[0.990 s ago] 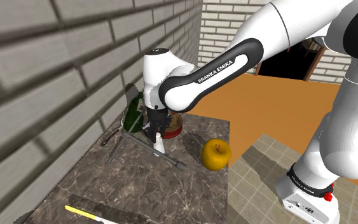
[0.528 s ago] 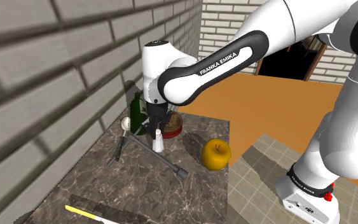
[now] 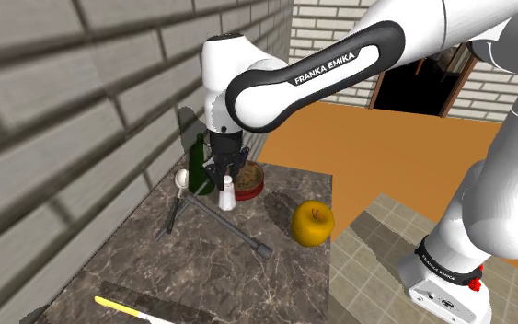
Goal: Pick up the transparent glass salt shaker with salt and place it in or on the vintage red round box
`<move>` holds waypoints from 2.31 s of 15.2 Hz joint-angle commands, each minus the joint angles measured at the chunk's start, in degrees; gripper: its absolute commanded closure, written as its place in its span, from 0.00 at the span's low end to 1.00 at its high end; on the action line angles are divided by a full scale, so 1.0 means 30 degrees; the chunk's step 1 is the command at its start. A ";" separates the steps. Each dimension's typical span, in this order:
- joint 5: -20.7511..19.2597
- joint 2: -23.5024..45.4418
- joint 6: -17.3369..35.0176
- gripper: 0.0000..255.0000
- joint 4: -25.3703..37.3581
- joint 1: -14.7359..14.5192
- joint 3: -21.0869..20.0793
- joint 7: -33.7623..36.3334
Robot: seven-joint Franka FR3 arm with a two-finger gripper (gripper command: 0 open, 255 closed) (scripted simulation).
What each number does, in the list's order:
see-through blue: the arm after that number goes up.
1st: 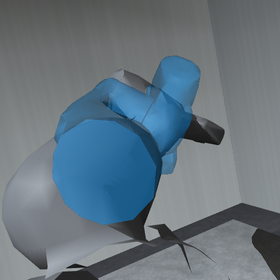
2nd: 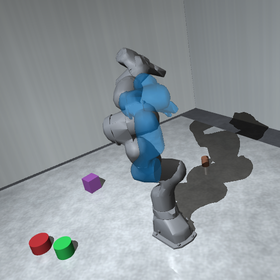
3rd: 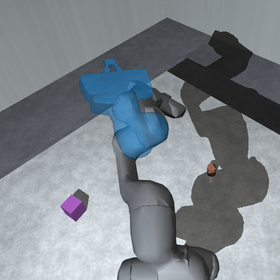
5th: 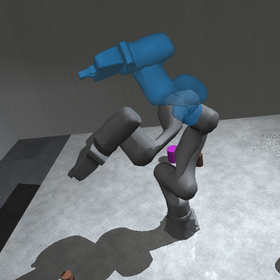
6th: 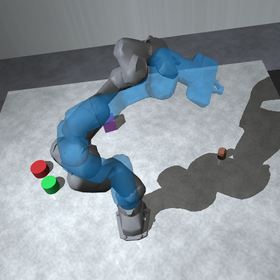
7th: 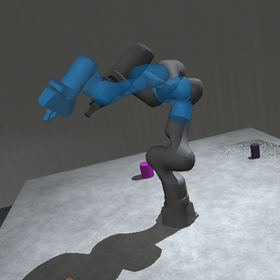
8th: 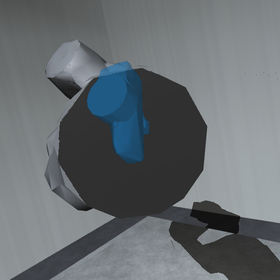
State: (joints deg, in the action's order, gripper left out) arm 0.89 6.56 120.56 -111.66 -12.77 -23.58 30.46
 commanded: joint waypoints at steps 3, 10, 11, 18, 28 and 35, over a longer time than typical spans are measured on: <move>0.0150 -0.0341 -0.0994 1.00 0.0671 0.0058 0.0007 -0.0101; 0.0297 -0.0715 -0.2486 1.00 0.1818 0.0093 0.0005 -0.0141; 0.0309 -0.0664 -0.2680 1.00 0.2039 0.0318 0.0194 -0.0554; 0.0214 0.0218 -0.4186 1.00 0.4241 0.1796 0.1454 -0.3249; 0.0014 0.1397 -0.3835 1.00 0.4934 0.2684 0.2189 -0.4869; -0.0066 0.1710 -0.2132 1.00 0.3530 0.2674 0.2215 -0.4897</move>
State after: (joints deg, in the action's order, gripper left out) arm 0.78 11.45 113.51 -100.69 -4.68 -16.92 15.68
